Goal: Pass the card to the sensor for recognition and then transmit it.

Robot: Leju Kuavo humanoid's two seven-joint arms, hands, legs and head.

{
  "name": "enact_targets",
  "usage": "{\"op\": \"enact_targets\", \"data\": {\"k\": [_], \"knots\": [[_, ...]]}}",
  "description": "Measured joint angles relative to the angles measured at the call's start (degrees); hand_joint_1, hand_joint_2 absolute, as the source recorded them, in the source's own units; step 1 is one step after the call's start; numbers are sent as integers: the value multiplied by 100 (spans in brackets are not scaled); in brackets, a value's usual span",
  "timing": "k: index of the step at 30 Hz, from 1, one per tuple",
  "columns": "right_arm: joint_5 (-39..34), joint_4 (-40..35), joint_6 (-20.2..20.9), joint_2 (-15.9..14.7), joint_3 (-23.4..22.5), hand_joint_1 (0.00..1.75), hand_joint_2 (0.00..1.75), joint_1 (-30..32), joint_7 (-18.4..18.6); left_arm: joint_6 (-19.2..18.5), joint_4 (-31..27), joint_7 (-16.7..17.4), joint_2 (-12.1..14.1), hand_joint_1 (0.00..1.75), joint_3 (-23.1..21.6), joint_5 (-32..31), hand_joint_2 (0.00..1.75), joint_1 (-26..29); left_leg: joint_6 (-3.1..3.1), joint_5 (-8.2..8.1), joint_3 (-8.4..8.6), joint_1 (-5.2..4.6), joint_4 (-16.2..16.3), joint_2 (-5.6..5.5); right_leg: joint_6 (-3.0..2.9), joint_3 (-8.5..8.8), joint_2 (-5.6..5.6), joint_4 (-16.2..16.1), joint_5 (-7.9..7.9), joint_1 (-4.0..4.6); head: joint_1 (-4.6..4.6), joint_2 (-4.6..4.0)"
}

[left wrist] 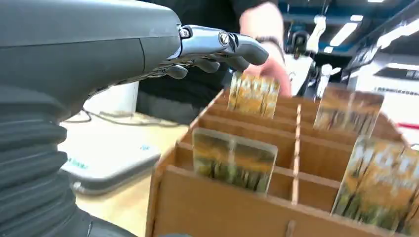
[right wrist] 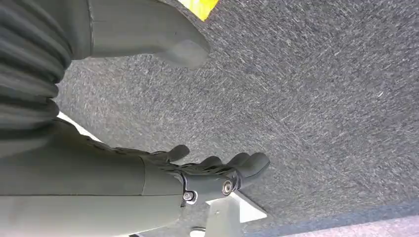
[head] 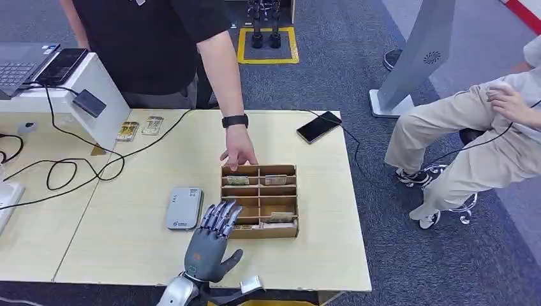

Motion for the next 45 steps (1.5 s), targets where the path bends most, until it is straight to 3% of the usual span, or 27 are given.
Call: {"op": "enact_targets", "data": {"k": [4, 15, 16, 17, 18, 19, 21, 23, 24, 27, 38, 40, 41, 42, 43, 45], "knots": [[13, -2, 0, 0, 0, 0, 175, 0, 44, 0, -363, -203, -122, 0, 221, -148, 175, 136, 0, 0, -1, 0, 0, 0, 0, 0, 0, 0, 0, 0, 0, 0], [33, -2, 0, 0, 0, 0, 175, -2, 42, 0, -655, -229, -227, 0, 465, -253, 175, 210, 0, 0, 0, 0, 0, 0, 0, 0, -1, 0, 0, 0, 0, 0], [55, -2, 0, 0, 0, 0, 175, -2, 42, 0, -655, -227, -229, 12, 465, -264, 175, 210, 0, 0, 0, 0, 0, 0, 0, 0, 0, 0, 0, 0, 0, 0], [59, -2, 0, 0, 0, 0, 175, -2, 42, -2, -651, -201, -229, 152, 465, -315, 175, 208, 0, 0, 0, 0, 0, 0, 0, 0, 0, 0, 0, 0, 0, 0], [66, -2, 0, 0, 0, 0, 175, -2, 37, -2, -640, -160, -229, 162, 465, -362, 175, 208, 0, 0, 0, 0, 0, 0, 0, 0, 0, 0, 0, 0, 0, 0], [77, -2, 0, 0, 0, 0, 175, -2, 33, -2, -614, -103, -229, 162, 465, -419, 175, 199, 0, 0, 0, 0, 0, 0, 0, -1, 0, 0, 0, 0, 0, 0], [118, 0, 0, 0, 0, 0, 175, -3, 31, -4, -492, 74, -229, 143, 463, -603, 175, 150, 0, 0, 0, 0, 0, 0, 0, -1, 0, 0, 0, 0, 0, 0], [131, 2, 0, 0, 0, 0, 175, -6, 7, -4, -263, 242, -227, 35, 446, -719, 175, 59, 0, 0, 0, 0, 0, 0, 0, -1, 0, 0, 0, 0, 0, 0], [131, 6, 0, 0, 0, 0, 175, -6, -11, -4, -134, 310, -225, 17, 424, -725, 175, 18, 0, 0, 0, 0, 0, 0, 0, -1, 0, 0, 0, 0, 0, 0], [166, 7, 0, 0, 0, 0, 175, -7, -15, -33, 309, 398, -207, 5, 299, -706, 175, -122, 0, 0, 0, 0, 0, 1, 0, -1, 0, 0, 0, 0, 0, 0], [179, 9, 0, 0, 0, 0, 175, -10, -31, -354, 1026, 556, -61, 7, -147, -537, 175, -335, 0, 0, -1, 0, 0, 0, 0, -2, 0, 0, -1, 0, 0, 0], [184, 9, 0, 0, 0, 0, 175, -10, -35, -389, 1060, 569, -37, 21, -210, -490, 175, -359, 0, 0, 0, 0, 0, 0, 0, -1, 0, 0, 0, 0, 0, 0], [184, 9, 0, 0, 0, 0, 175, -10, -37, -387, 1073, 571, -26, 44, -238, -461, 175, -371, 0, 0, 0, 0, 0, 0, 0, 0, -1, 0, 0, 0, 0, 0], [184, 9, 0, 0, 0, 0, 175, -10, -37, -374, 1078, 575, -15, 120, -269, -421, 175, -376, 0, 1, 1, 0, 0, 0, 0, 0, -1, 0, 0, 0, 0, 0], [186, 9, 0, 0, 2, 0, 175, -10, -37, -330, 1080, 582, -2, 148, -291, -393, 175, -377, -1, 1, 1, 0, 0, 0, 0, 0, -1, 0, 1, 0, 0, 0], [192, 9, 0, 0, 0, 0, 175, -9, -35, -220, 1080, 606, 11, 157, -324, -325, 175, -415, -1, 1, 3, 0, 0, 0, 0, 3, -1, 0, 2, 0, 0, 0]]}}
